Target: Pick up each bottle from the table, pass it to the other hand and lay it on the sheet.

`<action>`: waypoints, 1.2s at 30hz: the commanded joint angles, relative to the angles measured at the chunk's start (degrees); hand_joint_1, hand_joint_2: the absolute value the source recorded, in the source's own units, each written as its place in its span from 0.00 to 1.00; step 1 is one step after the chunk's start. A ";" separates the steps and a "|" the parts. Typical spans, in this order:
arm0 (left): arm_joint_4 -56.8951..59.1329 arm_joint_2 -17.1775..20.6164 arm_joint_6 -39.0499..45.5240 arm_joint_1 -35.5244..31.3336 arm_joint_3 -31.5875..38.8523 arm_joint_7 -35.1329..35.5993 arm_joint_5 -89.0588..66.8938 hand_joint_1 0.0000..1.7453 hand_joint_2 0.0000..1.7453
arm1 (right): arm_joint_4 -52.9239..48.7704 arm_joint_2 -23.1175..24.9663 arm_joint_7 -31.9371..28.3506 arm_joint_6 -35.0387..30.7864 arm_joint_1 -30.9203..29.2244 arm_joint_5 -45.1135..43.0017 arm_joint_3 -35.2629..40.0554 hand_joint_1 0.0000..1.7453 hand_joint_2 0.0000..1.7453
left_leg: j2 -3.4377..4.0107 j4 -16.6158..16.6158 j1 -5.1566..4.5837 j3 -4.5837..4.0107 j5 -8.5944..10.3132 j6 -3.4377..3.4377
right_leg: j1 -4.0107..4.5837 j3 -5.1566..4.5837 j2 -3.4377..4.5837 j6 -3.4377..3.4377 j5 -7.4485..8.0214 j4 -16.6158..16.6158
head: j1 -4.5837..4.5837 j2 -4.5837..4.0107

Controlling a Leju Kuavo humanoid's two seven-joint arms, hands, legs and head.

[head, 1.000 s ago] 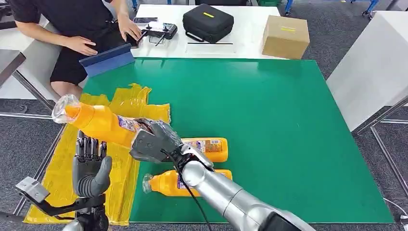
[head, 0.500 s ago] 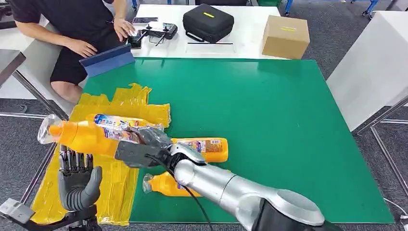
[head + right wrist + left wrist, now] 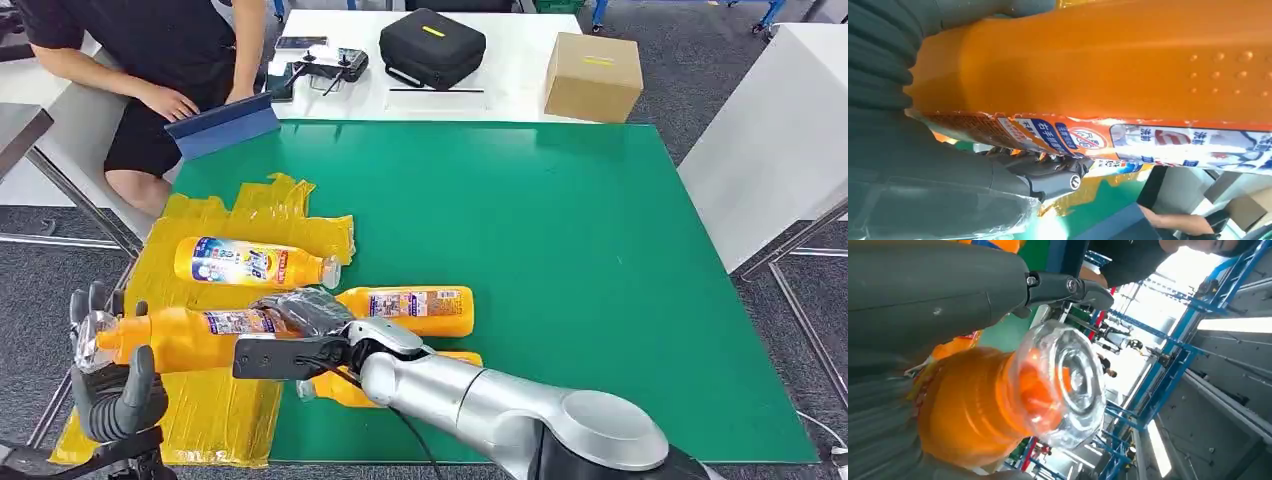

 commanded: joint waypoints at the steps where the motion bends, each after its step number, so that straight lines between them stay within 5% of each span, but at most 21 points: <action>1: 3.28 1.15 -0.47 -0.53 3.08 0.28 0.34 0.00 1.00 | -0.76 -0.09 0.14 -1.08 -4.00 0.31 6.31 1.00 1.00 | 0.07 0.02 0.10 0.32 -0.16 -0.36 | 0.08 0.33 0.03 -0.22 -0.14 0.00 | 0.00 0.00; 24: 1.52 2.31 -4.24 -0.79 -5.03 2.77 4.33 0.00 1.00 | -4.48 -0.09 4.19 -7.07 -9.78 -0.66 6.31 0.98 1.00 | 0.01 0.11 0.07 0.11 -0.11 -0.26 | 0.06 0.13 -0.02 -0.15 -0.10 0.07 | 0.02 0.00; 36: 4.38 2.20 -4.72 -4.76 -9.68 3.23 5.39 0.00 1.00 | -6.35 -0.09 6.40 -6.31 -6.73 3.75 6.31 1.00 1.00 | -0.08 0.01 0.06 0.12 -0.03 -0.23 | 0.05 0.14 -0.11 -0.13 -0.06 -0.01 | -0.02 0.00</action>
